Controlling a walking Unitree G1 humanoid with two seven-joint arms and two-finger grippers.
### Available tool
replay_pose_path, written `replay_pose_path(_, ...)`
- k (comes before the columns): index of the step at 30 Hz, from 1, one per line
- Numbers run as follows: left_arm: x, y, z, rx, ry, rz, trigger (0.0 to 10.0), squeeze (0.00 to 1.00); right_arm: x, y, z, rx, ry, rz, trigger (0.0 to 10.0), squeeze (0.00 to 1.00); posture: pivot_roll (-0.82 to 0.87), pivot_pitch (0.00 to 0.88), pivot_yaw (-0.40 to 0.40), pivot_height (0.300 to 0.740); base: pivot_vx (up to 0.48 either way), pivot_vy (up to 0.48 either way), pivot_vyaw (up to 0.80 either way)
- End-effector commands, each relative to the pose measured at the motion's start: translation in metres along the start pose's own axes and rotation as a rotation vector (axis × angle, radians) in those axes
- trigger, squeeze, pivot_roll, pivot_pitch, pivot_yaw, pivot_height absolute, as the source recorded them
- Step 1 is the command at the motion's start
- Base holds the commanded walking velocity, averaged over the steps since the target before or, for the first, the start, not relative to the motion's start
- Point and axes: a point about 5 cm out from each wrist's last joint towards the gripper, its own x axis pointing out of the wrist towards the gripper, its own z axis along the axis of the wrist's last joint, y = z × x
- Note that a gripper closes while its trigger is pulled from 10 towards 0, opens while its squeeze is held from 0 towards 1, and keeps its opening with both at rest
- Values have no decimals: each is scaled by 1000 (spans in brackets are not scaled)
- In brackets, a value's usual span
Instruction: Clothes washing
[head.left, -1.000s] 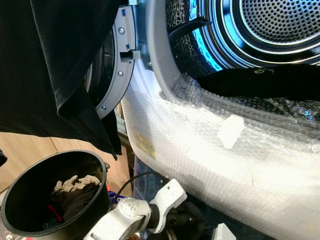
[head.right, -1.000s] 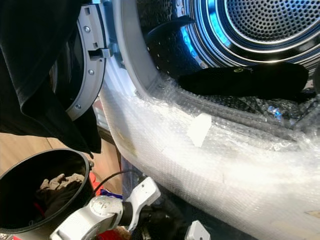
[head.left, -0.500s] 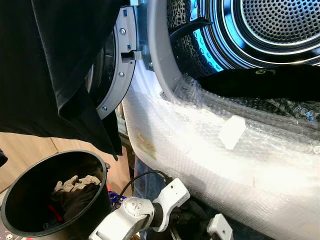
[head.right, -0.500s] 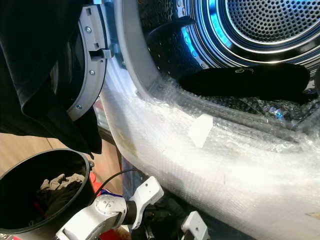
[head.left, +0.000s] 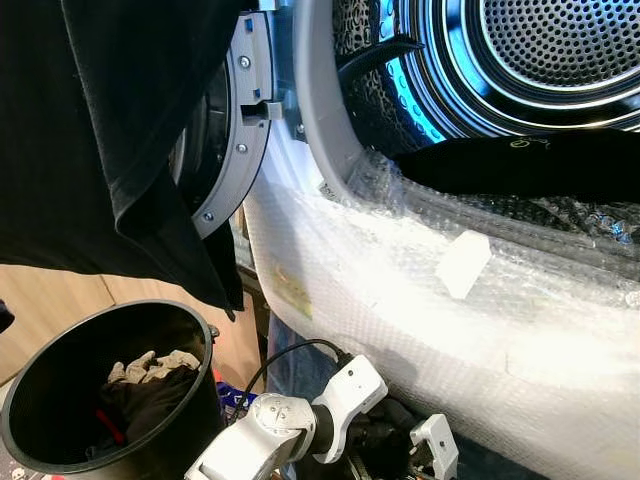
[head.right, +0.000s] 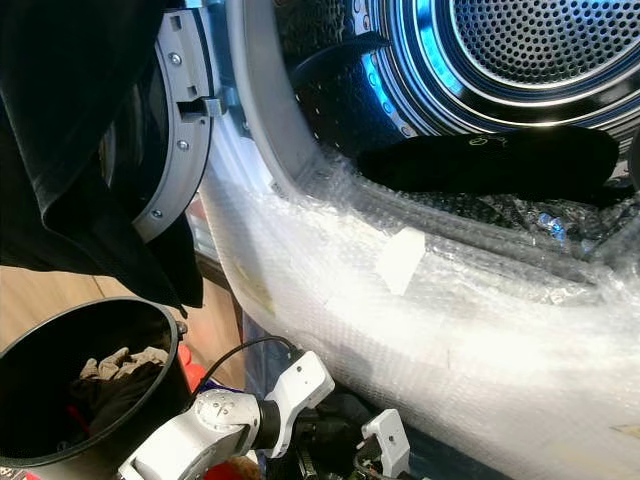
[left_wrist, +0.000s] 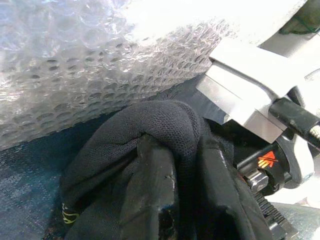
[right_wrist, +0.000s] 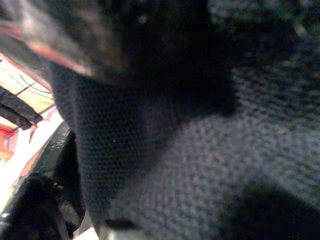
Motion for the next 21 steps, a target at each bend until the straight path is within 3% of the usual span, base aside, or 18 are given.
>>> replay_pose_path(1, 0, -2, 9, 35, -41, -5, 0, 0, 4, -4, 3, -14, -7, -45, 0, 0, -41, 0, -27, 740, 0, 0, 0)
replay_pose_path(7, -1, 1, 9, 30, -45, 8, 0, 0, 4, -12, 7, 5, -32, -110, 0, 0, -49, 0, -23, 740, 0, 0, 0)
replay_pose_path(21, -4, 3, 11, 22, -62, 45, 0, 0, 8, -9, 10, -9, -67, -62, 0, 0, -25, 0, -28, 740, 0, 0, 0)
